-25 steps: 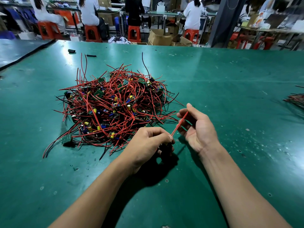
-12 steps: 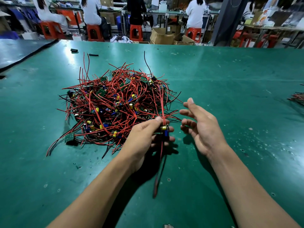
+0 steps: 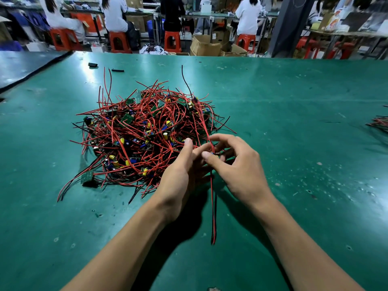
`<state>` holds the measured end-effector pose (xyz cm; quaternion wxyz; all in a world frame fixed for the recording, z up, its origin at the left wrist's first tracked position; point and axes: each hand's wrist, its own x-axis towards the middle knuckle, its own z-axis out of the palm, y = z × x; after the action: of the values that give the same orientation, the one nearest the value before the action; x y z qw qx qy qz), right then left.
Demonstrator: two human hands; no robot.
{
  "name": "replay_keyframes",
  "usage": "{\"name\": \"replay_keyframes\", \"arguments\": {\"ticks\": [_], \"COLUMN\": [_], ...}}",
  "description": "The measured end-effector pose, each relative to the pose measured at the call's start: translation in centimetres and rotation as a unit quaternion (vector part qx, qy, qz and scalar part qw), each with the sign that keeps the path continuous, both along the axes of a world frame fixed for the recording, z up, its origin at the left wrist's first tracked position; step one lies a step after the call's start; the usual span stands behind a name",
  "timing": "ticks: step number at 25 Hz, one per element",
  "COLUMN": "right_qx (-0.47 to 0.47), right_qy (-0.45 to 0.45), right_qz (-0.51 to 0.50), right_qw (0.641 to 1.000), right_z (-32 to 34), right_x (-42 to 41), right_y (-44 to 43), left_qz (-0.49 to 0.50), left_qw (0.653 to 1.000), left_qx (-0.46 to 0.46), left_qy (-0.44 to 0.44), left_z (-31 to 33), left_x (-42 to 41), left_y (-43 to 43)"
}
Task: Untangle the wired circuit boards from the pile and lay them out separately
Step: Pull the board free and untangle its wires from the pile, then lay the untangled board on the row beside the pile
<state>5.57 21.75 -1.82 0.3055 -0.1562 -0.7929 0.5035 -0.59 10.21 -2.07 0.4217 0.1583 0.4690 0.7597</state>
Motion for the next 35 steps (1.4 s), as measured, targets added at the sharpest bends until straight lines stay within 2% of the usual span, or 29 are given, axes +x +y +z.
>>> {"name": "replay_keyframes", "arguments": {"ticks": [2, 3, 4, 5, 6, 7, 9, 11, 12, 13, 16, 19, 24, 28, 32, 35], "right_qx": [-0.031, 0.0, 0.057, 0.092, 0.1, 0.091, 0.109, 0.192, 0.224, 0.247, 0.24, 0.145, 0.105, 0.136, 0.142, 0.189], "right_qy": [-0.01, -0.027, -0.052, -0.074, -0.088, -0.112, -0.196, -0.313, -0.324, -0.295, -0.144, -0.141, -0.194, -0.21, -0.089, -0.071], "right_qz": [-0.001, -0.042, -0.1, -0.149, -0.184, -0.212, -0.237, -0.233, -0.229, -0.222, -0.167, -0.123, -0.209, -0.24, -0.093, 0.032], "right_qw": [0.999, 0.999, 0.992, 0.982, 0.974, 0.967, 0.945, 0.9, 0.89, 0.896, 0.945, 0.972, 0.953, 0.938, 0.981, 0.979], "right_z": [0.3, 0.2, 0.0, -0.3, -0.5, -0.8, -1.3, -1.4, -1.7, -1.9, -2.4, -3.0, -3.2, -3.1, -2.8, -2.6], "right_x": [0.0, 0.0, 0.2, 0.5, 0.8, 1.1, 1.3, 1.5, 1.5, 1.3, 0.3, -0.4, 0.0, 0.3, -0.2, -0.4], "right_y": [0.5, 1.3, 2.3, 3.5, 4.6, 5.5, 6.5, 6.1, 5.7, 5.1, 2.8, 2.3, 5.4, 5.8, 2.9, 1.2], "left_qz": [0.023, 0.065, 0.133, 0.203, 0.252, 0.274, 0.273, 0.245, 0.231, 0.222, 0.2, 0.212, 0.241, 0.259, 0.276, 0.272], "left_qw": [0.998, 0.986, 0.951, 0.892, 0.835, 0.8, 0.778, 0.756, 0.744, 0.735, 0.725, 0.726, 0.74, 0.739, 0.729, 0.715], "left_qx": [-0.01, -0.046, -0.105, -0.163, -0.205, -0.235, -0.278, -0.325, -0.341, -0.351, -0.364, -0.354, -0.321, -0.295, -0.239, -0.193], "left_qy": [0.059, 0.144, 0.26, 0.37, 0.444, 0.478, 0.493, 0.513, 0.526, 0.536, 0.549, 0.549, 0.539, 0.547, 0.579, 0.614], "left_z": [-0.2, -0.5, -0.9, -1.3, -1.6, -1.8, -2.0, -2.3, -2.4, -2.4, -2.3, -2.1, -2.3, -2.5, -2.3, -2.0], "left_x": [0.2, 0.1, -0.1, -0.4, -0.6, -0.8, -1.3, -1.5, -1.4, -1.4, -1.2, -1.3, -1.4, -1.3, -1.0, -0.7], "left_y": [-0.1, -0.2, -0.4, -0.6, -0.8, -1.0, -1.3, -1.2, -1.2, -1.1, -1.1, -1.2, -1.2, -1.3, -1.2, -1.2]}}
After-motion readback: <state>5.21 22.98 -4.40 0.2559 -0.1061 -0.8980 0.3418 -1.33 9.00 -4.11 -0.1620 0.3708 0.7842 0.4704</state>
